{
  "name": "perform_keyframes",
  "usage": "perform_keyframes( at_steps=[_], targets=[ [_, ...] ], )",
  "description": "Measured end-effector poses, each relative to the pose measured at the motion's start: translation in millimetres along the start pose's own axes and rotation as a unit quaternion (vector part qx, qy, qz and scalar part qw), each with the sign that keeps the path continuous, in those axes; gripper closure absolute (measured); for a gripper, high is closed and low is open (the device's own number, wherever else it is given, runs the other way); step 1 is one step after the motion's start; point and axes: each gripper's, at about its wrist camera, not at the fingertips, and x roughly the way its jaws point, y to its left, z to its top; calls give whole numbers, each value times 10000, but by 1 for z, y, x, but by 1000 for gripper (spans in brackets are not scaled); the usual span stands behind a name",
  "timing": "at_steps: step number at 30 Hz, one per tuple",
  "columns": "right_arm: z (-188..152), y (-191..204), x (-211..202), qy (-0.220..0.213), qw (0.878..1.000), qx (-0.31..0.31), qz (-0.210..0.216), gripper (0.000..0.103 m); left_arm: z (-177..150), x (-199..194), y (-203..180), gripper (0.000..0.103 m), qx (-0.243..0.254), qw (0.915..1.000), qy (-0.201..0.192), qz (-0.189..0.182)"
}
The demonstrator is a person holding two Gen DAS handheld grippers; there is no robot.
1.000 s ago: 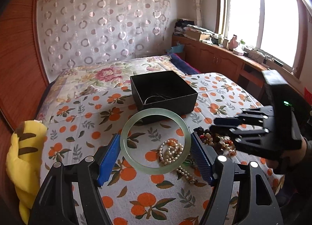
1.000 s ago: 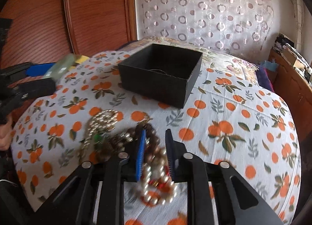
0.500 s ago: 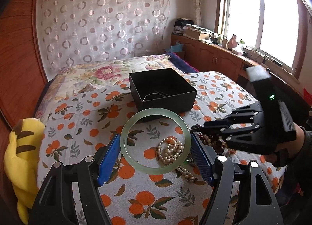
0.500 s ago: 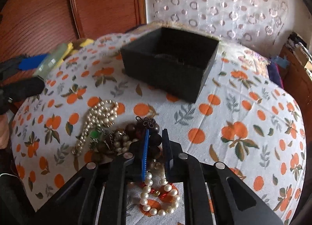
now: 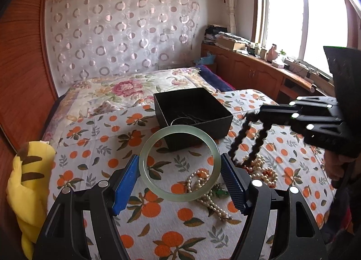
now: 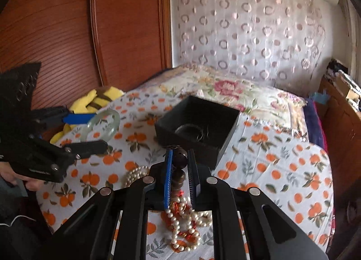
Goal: Organize jewelry
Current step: 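Place the jade bangle into the box with the left tool while the right tool lowers the bead bracelet in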
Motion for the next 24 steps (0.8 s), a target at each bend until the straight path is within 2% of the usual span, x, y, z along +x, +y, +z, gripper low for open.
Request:
perform_keyframes(
  at_steps=[13, 24],
  targets=[
    [25, -20, -12, -214, 9992, -92, -310, 88, 18, 12, 5, 34, 11, 10000, -60, 30],
    [49, -43, 2, -302, 9975, -76, -635, 88, 55, 64, 2, 34, 15, 10000, 73, 25]
  ],
)
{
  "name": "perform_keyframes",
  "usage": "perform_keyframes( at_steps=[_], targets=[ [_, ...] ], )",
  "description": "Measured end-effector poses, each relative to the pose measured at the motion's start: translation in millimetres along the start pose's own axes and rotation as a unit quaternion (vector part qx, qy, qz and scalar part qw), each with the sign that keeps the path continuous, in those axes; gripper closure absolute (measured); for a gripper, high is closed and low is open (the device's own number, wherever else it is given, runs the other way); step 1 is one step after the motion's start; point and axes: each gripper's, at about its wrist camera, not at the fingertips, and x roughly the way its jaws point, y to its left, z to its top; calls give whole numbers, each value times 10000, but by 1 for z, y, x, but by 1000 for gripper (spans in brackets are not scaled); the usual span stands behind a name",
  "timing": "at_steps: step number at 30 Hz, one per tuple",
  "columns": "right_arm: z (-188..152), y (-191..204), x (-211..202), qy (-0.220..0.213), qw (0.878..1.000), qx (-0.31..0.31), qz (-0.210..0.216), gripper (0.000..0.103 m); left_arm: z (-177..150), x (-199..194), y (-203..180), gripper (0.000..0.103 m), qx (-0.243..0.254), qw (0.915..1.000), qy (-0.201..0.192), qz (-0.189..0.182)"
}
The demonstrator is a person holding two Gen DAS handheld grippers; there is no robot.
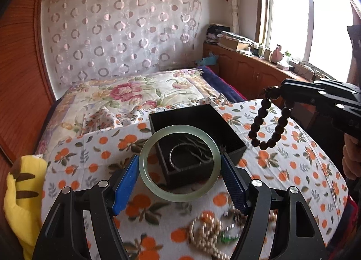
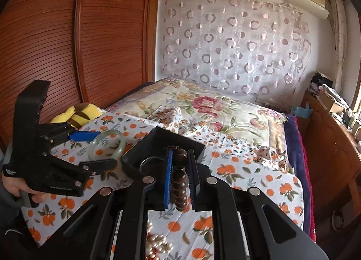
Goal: Organize jewelry
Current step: 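Place the jade bangle into the box with the left tool while the right tool lowers the bead bracelet in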
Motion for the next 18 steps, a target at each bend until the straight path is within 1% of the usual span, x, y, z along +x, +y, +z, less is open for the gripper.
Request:
perform_keyframes(
  at_steps=[5, 11, 18],
  targets=[
    [11, -12, 12, -15, 10000, 80, -36, 88, 12, 31, -6, 34, 91, 9998, 191, 43],
    [17, -19, 23, 3, 9999, 122, -39, 88, 19, 57, -12, 34, 159, 9992, 365, 51],
    [16, -18, 32, 20, 9998, 202, 46, 88, 20, 73, -11, 34, 116, 9984, 558, 57]
  ],
)
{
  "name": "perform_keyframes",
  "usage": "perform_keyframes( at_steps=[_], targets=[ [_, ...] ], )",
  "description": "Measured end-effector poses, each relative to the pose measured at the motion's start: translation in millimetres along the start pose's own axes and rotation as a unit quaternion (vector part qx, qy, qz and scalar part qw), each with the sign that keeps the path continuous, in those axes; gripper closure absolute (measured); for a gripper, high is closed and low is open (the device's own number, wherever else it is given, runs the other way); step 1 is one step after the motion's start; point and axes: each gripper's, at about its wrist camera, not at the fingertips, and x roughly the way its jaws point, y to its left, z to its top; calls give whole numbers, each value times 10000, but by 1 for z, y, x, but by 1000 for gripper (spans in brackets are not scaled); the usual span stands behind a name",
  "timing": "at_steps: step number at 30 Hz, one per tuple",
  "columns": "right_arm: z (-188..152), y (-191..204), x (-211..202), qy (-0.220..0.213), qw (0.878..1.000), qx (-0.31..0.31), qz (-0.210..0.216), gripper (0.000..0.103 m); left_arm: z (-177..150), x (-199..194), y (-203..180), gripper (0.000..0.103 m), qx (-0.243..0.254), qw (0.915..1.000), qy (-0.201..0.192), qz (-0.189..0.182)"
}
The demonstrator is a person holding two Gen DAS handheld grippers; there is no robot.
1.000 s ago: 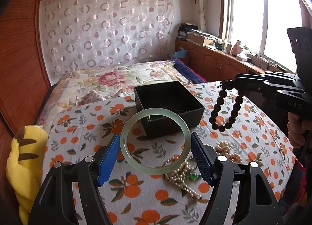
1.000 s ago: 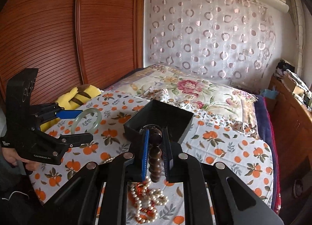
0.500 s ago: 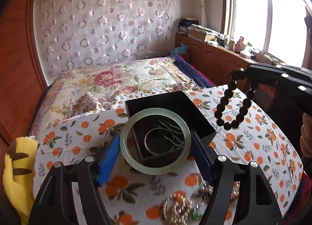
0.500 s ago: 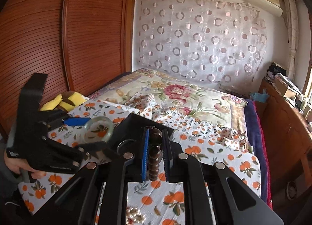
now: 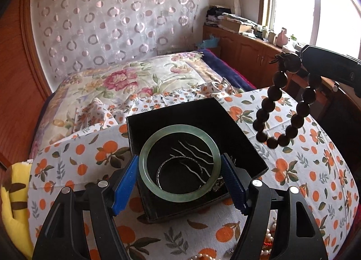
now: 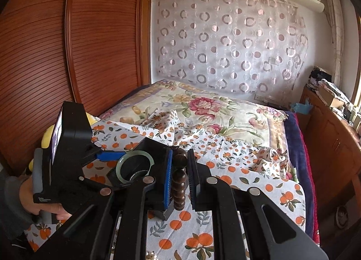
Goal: Organize jewelry
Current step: 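Place the jade bangle into the box with the left tool while the right tool lowers the bead bracelet in, then withdraw both open tools from the black box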
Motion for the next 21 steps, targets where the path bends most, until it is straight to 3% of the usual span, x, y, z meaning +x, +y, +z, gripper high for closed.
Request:
perform_keyframes(
  at_steps=[9, 17, 21],
  targets=[
    [0, 5, 10, 16, 9999, 27, 132, 88, 2, -16, 9, 31, -120, 9997, -196, 3],
    [14, 23, 19, -95, 9994, -44, 328, 88, -10, -56, 33, 31, -323, 9982, -491, 71],
    [18, 32, 32, -41, 9998, -157, 82, 88, -21, -76, 43, 31, -365, 9975, -578, 158]
  ],
)
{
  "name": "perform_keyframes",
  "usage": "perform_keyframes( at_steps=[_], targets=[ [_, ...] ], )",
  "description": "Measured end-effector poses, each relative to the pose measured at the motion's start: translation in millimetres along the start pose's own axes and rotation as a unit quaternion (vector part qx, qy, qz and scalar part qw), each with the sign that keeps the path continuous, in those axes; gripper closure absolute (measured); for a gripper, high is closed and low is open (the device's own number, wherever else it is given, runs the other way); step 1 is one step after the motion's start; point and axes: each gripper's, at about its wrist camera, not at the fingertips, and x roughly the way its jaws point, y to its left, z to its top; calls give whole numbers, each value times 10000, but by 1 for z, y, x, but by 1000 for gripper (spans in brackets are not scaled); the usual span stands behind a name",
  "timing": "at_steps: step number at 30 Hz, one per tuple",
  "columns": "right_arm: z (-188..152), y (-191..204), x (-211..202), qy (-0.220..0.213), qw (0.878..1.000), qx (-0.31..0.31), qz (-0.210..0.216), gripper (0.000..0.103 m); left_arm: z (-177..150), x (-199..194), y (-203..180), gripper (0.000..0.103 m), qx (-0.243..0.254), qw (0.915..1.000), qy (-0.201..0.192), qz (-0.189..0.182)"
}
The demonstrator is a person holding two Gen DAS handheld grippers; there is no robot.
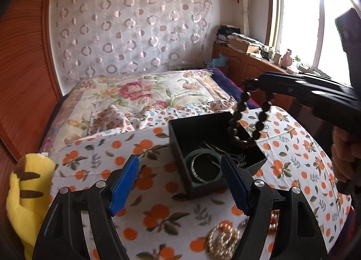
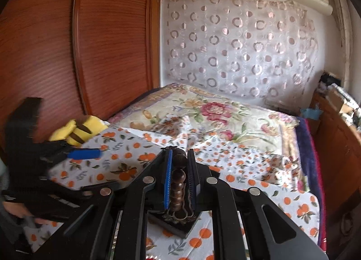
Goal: Organize jewelry
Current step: 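Withdraw both open tools from the black box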
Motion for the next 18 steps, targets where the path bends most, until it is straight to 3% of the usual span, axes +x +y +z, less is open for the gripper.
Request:
perform_keyframes(
  at_steps=[9, 15, 18],
  targets=[
    [-12, -5, 34, 368, 9990, 240, -35, 88, -22, -22, 11, 30, -78, 9999, -65, -3],
    [-24, 0, 19, 394, 9990, 175, 133, 85, -42, -23, 11, 30, -158, 9999, 21, -59],
    [-37, 4, 5, 395, 9990, 144, 162, 85, -54, -21, 10, 24, -189, 9997, 110, -101]
  ],
)
